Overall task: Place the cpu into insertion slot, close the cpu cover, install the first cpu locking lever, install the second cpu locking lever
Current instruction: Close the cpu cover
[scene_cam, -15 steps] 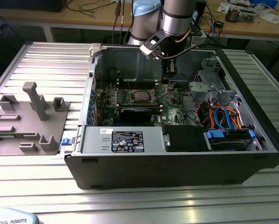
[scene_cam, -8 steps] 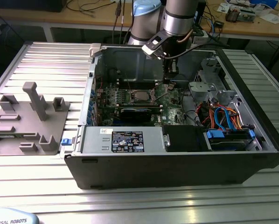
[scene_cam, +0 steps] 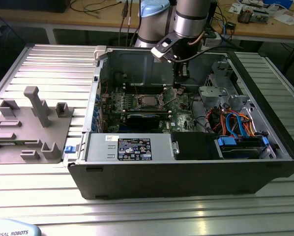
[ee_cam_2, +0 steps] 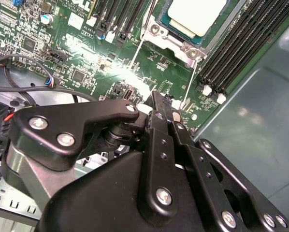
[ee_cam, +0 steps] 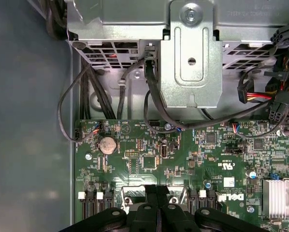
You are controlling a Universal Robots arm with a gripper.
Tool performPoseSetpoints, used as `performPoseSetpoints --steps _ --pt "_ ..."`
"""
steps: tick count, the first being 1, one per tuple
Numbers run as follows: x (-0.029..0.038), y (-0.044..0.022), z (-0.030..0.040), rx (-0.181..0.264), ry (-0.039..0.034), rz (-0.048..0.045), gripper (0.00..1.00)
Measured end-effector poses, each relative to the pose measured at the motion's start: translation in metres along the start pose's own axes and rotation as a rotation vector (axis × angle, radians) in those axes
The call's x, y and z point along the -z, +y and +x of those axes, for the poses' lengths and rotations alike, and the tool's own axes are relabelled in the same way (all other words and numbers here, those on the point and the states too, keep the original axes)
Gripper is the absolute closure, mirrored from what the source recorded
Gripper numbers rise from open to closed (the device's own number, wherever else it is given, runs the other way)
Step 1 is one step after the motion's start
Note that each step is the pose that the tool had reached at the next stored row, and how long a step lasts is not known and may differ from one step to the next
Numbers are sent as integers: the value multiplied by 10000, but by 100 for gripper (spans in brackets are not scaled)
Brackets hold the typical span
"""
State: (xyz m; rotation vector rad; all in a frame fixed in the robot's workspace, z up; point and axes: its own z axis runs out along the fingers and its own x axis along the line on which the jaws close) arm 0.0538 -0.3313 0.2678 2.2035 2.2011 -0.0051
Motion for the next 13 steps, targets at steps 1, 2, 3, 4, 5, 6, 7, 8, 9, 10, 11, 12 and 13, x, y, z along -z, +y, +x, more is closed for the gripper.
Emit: performPoseSetpoints --steps 1,2,3,4,5,6,7,8,9,10,11,12,13 --pt "0 3 0 0 0 0 89" --pt "0 6 0 0 0 1 89" --pt "0 9 0 0 0 1 89" --pt "0 12 0 0 0 1 89" --pt "0 15 0 0 0 1 89" --pt "0 17 0 0 0 1 89" --pt "0 20 0 0 0 0 89" --pt "0 22 0 0 0 1 89" --pt "0 24 0 0 0 1 89" --pt "0 27 0 0 0 1 89" --pt "0 30 0 0 0 1 89" --pt "0 32 0 0 0 1 89" --pt "-1 36 0 0 1 1 89"
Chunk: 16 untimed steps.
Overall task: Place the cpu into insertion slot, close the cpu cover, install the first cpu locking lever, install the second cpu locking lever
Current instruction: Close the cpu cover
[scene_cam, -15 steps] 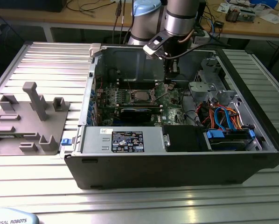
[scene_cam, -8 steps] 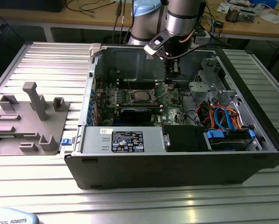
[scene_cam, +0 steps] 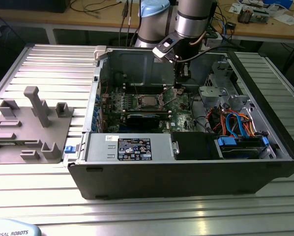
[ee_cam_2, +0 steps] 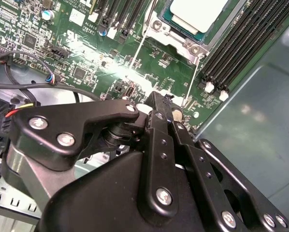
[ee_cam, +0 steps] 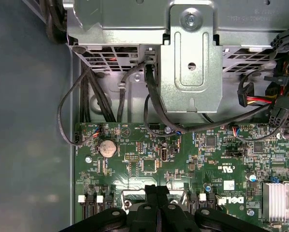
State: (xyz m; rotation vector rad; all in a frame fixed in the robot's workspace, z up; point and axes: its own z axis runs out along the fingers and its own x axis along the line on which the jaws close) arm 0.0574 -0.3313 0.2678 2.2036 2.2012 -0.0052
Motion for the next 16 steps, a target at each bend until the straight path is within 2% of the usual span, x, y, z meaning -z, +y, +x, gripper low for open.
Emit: performPoseSetpoints --steps 16 --pt "-1 49 0 1 -1 0 89"
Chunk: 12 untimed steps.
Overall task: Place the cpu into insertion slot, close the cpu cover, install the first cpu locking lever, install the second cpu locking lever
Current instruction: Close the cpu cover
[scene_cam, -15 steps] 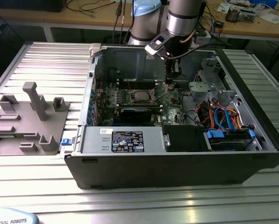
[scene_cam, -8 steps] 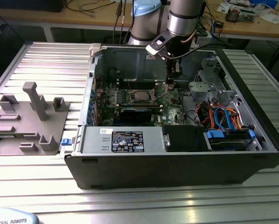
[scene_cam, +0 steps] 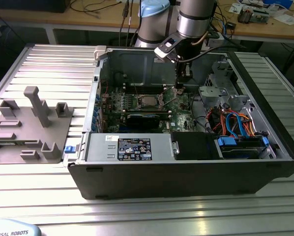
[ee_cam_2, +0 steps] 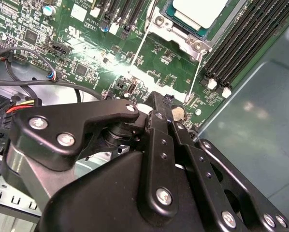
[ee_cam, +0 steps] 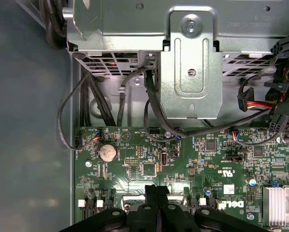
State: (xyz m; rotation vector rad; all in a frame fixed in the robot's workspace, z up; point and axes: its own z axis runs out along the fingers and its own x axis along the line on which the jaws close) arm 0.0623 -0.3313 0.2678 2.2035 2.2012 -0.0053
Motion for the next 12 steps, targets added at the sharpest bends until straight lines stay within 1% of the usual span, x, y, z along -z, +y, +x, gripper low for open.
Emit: performPoseSetpoints --steps 2,3,4,6,7,8,9,10,12 --pt "-2 49 0 -1 0 3 89" --pt "-4 61 0 -1 -1 5 89" --pt "-31 72 1 0 0 24 89" --pt "-50 94 1 22 -8 87 89" --pt "-69 117 1 130 -15 184 89" --pt "-78 130 2 184 -15 235 89" --pt "-82 144 1 222 -17 266 89" --pt "-90 160 2 340 -16 274 89" --pt "-116 163 3 511 -18 277 89"
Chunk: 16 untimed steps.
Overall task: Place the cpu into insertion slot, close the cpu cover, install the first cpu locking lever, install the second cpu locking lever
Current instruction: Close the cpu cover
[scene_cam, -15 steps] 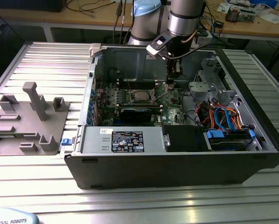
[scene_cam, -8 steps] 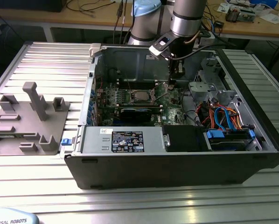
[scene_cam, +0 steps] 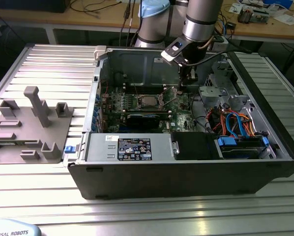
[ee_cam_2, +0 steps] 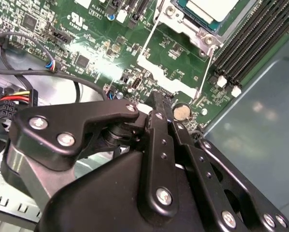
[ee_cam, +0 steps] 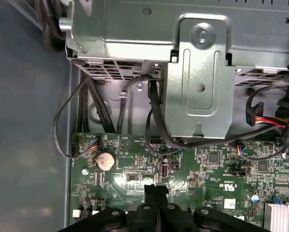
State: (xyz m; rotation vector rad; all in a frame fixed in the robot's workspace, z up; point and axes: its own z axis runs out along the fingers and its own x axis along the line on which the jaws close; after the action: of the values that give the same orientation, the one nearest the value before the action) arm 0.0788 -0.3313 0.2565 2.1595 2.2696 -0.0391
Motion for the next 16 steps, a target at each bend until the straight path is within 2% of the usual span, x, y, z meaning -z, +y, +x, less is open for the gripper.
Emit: performPoseSetpoints --steps 4,8,11,13,16 --pt "-71 2 2 58 1 11 89" --pt "-76 -10 2 82 0 13 89" --pt "-77 -64 5 81 0 8 89" --pt "-77 -129 8 79 -2 -2 89" --pt "-78 -166 10 79 -2 -4 89"
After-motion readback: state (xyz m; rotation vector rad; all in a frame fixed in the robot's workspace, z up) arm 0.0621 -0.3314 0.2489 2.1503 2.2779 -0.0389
